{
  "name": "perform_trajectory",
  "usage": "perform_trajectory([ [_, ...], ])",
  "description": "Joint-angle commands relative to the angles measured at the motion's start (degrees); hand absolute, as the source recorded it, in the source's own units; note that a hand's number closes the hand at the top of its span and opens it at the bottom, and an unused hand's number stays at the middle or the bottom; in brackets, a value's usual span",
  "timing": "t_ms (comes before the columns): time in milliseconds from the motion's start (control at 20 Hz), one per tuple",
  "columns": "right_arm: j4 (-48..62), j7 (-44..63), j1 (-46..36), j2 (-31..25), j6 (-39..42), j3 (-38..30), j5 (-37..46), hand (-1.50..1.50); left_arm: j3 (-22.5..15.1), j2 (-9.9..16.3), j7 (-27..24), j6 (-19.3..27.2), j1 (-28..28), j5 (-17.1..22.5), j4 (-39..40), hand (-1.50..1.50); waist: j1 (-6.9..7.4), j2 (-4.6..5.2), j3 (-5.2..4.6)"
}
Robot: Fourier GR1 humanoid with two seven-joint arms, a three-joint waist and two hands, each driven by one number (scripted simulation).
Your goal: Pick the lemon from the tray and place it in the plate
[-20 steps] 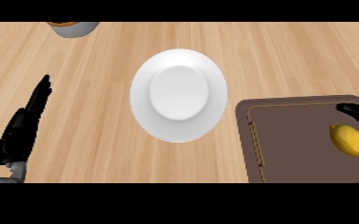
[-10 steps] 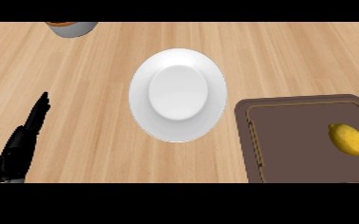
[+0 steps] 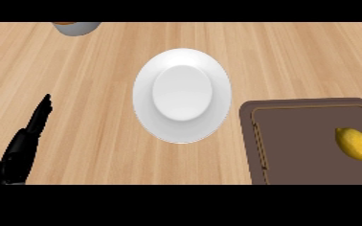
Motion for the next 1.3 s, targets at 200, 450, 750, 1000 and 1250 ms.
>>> perform_trajectory([
  [200, 10.3, 2.6, -3.5, -8.6, 8.3, 2.8, 9.2, -1.50, 0.8, -0.4, 1.7, -1.9, -1.7, -0.3, -0.2, 0.00, 0.60, 0.09, 0.04],
  [450, 12.5, 4.8, -7.6, -10.1, 10.8, 8.9, 14.6, -1.50, 0.4, -2.6, -3.9, -1.4, 0.3, -2.4, 2.9, 0.00, 0.83, 0.14, 0.01],
  [750, 17.6, 4.4, -15.1, -10.8, 12.3, 17.0, 24.8, -1.50, 0.5, -2.4, 1.3, -2.4, -1.3, -2.8, -1.1, 0.00, 1.22, 0.12, 0.06],
  [1000, 23.2, -2.9, -18.0, -9.9, 15.8, 20.1, 33.8, -1.50, 2.5, -2.7, -1.6, -3.6, 0.6, -2.9, 0.0, 0.00, 0.85, 0.07, 0.04],
  [1250, 28.7, -8.9, -21.3, -9.2, 17.2, 21.9, 40.8, -1.50, 1.3, -6.4, 2.7, -1.4, -2.6, -6.4, 0.2, 0.00, 0.45, 0.05, 0.03],
])
